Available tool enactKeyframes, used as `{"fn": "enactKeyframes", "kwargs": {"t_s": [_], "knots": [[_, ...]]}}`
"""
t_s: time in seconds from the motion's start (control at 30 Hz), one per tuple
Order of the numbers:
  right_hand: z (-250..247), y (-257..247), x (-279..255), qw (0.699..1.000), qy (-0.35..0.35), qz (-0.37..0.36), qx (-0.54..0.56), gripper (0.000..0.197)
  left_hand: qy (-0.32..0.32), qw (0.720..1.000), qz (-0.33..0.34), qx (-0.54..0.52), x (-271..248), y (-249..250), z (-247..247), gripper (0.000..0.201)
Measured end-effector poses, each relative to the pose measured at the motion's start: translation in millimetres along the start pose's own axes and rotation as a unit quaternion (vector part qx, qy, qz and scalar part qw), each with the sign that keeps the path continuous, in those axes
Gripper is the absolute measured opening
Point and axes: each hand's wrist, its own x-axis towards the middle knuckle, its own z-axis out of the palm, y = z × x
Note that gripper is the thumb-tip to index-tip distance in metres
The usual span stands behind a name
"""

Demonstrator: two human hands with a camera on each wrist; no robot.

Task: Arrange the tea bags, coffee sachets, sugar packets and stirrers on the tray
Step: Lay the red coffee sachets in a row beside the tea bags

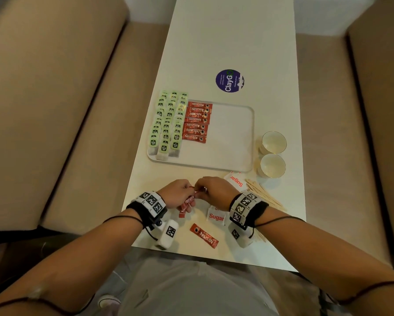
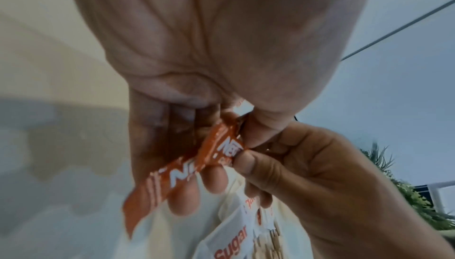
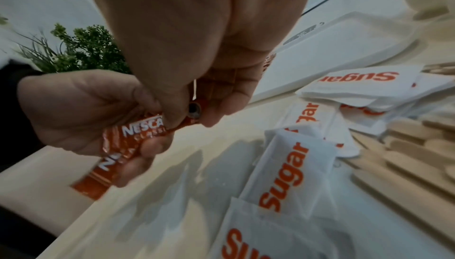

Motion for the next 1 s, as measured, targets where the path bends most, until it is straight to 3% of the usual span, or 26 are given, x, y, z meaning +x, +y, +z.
{"fn": "enactKeyframes", "kwargs": {"t_s": [0.13,0.27,0.37,0.5,0.6,0.8,1.0], "knots": [[-1.7,-1.7,1.3,0.999,0.007,0.039,-0.007,0.042,0.025,0.998,-0.019,0.045,-4.1,-1.4,-1.6,0.016],[0.9,-10.4,0.9,0.99,-0.082,0.049,-0.105,0.049,0.036,0.993,-0.037,0.106,-4.0,-9.7,-5.5,0.019],[12.0,-20.5,2.5,0.978,-0.132,0.033,-0.16,0.055,0.017,0.988,-0.039,0.149,-4.7,-17.3,-11.0,0.034],[29.4,-33.3,5.2,0.955,-0.183,0.016,-0.231,0.061,0.007,0.996,-0.057,0.072,-7.1,-24.4,-16.4,0.024],[39.4,-38.6,6.8,0.94,-0.214,0.001,-0.266,0.057,0.013,0.998,-0.056,0.008,-12.8,-23.8,-15.8,0.028],[39.1,-41.0,10.3,0.945,-0.207,0.0,-0.255,0.046,0.054,0.997,-0.038,0.046,-23.0,-22.3,-18.9,0.029],[26.0,-32.3,15.8,0.975,-0.154,0.049,-0.153,0.036,0.069,0.994,-0.025,0.079,-25.8,-22.9,-29.5,0.018]]}}
